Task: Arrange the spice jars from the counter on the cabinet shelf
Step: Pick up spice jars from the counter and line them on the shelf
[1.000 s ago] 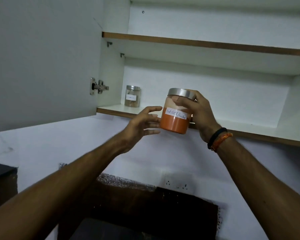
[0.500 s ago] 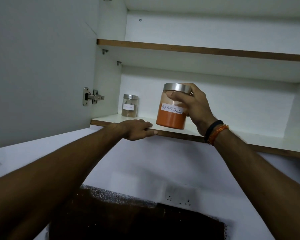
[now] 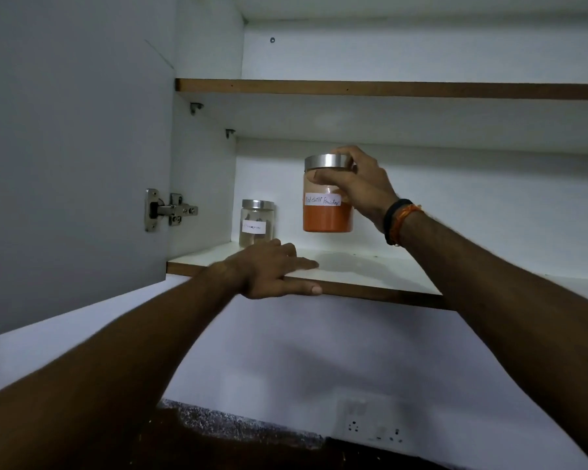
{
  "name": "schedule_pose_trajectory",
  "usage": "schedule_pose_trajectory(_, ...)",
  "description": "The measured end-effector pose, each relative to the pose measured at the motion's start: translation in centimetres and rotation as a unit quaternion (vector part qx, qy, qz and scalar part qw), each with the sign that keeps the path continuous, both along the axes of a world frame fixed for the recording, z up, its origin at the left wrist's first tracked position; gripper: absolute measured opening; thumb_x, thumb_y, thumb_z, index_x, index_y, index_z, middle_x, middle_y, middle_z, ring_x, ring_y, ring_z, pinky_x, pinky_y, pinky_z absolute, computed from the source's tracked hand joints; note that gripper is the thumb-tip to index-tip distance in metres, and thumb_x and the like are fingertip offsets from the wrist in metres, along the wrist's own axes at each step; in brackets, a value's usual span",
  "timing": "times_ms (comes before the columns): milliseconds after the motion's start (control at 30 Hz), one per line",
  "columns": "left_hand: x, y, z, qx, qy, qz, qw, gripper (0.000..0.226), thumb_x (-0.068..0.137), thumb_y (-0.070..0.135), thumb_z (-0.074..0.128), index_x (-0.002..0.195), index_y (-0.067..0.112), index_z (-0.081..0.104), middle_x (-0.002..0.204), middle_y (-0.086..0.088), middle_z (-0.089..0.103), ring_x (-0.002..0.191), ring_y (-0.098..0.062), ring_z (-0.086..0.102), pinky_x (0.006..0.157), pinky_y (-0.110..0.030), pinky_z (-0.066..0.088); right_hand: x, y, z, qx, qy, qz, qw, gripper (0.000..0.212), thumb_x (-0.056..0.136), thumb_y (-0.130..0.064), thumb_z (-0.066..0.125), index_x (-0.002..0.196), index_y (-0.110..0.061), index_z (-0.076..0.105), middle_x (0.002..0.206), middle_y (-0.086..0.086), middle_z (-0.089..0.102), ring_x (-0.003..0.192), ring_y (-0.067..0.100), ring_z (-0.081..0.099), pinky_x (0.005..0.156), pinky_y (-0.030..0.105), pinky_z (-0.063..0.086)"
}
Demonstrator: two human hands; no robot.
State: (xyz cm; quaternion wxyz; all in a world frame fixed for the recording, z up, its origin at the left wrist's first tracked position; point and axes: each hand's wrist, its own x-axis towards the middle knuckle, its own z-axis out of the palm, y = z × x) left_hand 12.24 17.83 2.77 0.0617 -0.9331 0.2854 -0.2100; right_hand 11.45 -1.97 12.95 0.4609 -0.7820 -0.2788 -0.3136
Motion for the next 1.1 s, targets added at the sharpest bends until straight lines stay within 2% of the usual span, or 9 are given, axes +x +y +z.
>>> schedule_pose_trajectory(100,0.5,0.1,-0.1,-0.019,-0.009,-0.011,1.000,0.094,0.076,0.092,0.015,0.148,0.038,0.041,0.133,0.001,0.059,0.114,-0.016,0.055,0.097,-0.037,0.047,3.0,0.9,0.3,-0.025,0.008,0.004,1.000,0.056,0.080,-0.040,0.077,0.128,-0.024,0.051,0.108,-0.009,0.059,0.097,0.015,0.064,0.090,0.039,0.056)
schedule_pose_trajectory(267,0.8,0.0,-0.1,-0.033,0.002,-0.009,0.999,0.088,0.079,0.085,0.025,0.146,0.031,0.047,0.133,0.003,0.061,0.116,-0.016,0.056,0.098,-0.034,0.047,8.1,3.0,-0.1,-0.069,0.021,-0.032,0.997,0.064,0.079,-0.042,0.077,0.133,-0.022,0.048,0.114,-0.002,0.059,0.099,0.021,0.061,0.081,0.031,0.052)
schedule_pose_trajectory(467,0.9,0.1,-0.1,-0.037,-0.009,-0.016,0.999,0.086,0.081,0.084,0.028,0.141,0.028,0.053,0.128,0.003,0.063,0.112,-0.016,0.057,0.097,-0.037,0.050,13.3,4.7,-1.2,-0.076,0.087,-0.076,0.990,0.064,0.074,-0.047,0.080,0.126,-0.024,0.051,0.114,0.001,0.060,0.103,0.026,0.060,0.090,0.044,0.056)
schedule_pose_trajectory(600,0.9,0.1,-0.1,-0.049,-0.002,-0.020,0.999,0.086,0.080,0.083,0.030,0.138,0.026,0.056,0.129,0.002,0.063,0.114,-0.017,0.058,0.094,-0.032,0.047,15.7,5.4,-1.6,-0.081,0.110,-0.093,0.986,0.056,0.075,-0.049,0.078,0.119,-0.023,0.054,0.115,0.002,0.058,0.100,0.024,0.059,0.082,0.039,0.058)
schedule_pose_trajectory(667,1.0,0.0,0.1,-0.048,0.001,-0.018,0.999,0.086,0.079,0.082,0.030,0.138,0.025,0.056,0.129,0.001,0.063,0.114,-0.017,0.058,0.093,-0.031,0.046,16.6,5.8,-1.8,-0.097,0.112,-0.099,0.984,0.056,0.077,-0.050,0.076,0.120,-0.022,0.054,0.118,0.002,0.058,0.101,0.023,0.057,0.084,0.038,0.057)
schedule_pose_trajectory(733,1.0,0.1,0.1,-0.047,0.000,-0.019,0.999,0.085,0.080,0.082,0.031,0.139,0.025,0.056,0.131,0.002,0.063,0.114,-0.017,0.057,0.092,-0.030,0.045,17.5,6.1,-2.1,-0.100,0.117,-0.093,0.984,0.054,0.079,-0.048,0.075,0.121,-0.023,0.054,0.122,0.002,0.057,0.104,0.022,0.055,0.088,0.038,0.054)
schedule_pose_trajectory(833,1.0,0.1,0.0,-0.053,0.001,-0.019,0.998,0.085,0.080,0.082,0.032,0.139,0.026,0.056,0.131,0.002,0.063,0.115,-0.017,0.057,0.093,-0.031,0.046,18.4,6.2,-2.2,-0.106,0.129,-0.077,0.983,0.055,0.079,-0.049,0.074,0.123,-0.023,0.054,0.125,0.002,0.057,0.108,0.022,0.056,0.084,0.034,0.052)
schedule_pose_trajectory(967,0.7,0.1,0.1,-0.066,0.004,-0.018,0.998,0.083,0.081,0.080,0.036,0.138,0.025,0.056,0.132,0.000,0.063,0.117,-0.019,0.056,0.093,-0.033,0.046,19.1,6.7,-2.3,-0.124,0.142,-0.055,0.981,0.055,0.080,-0.047,0.075,0.123,-0.021,0.055,0.122,0.003,0.060,0.109,0.024,0.059,0.092,0.041,0.055)
schedule_pose_trajectory(1100,0.6,0.2,0.0,-0.076,0.005,-0.025,0.997,0.079,0.083,0.077,0.039,0.136,0.022,0.058,0.133,-0.002,0.063,0.119,-0.020,0.056,0.096,-0.034,0.046,19.5,7.0,-2.4,-0.115,0.142,-0.043,0.982,0.049,0.080,-0.042,0.076,0.119,-0.018,0.057,0.119,0.004,0.062,0.107,0.024,0.061,0.091,0.040,0.055)
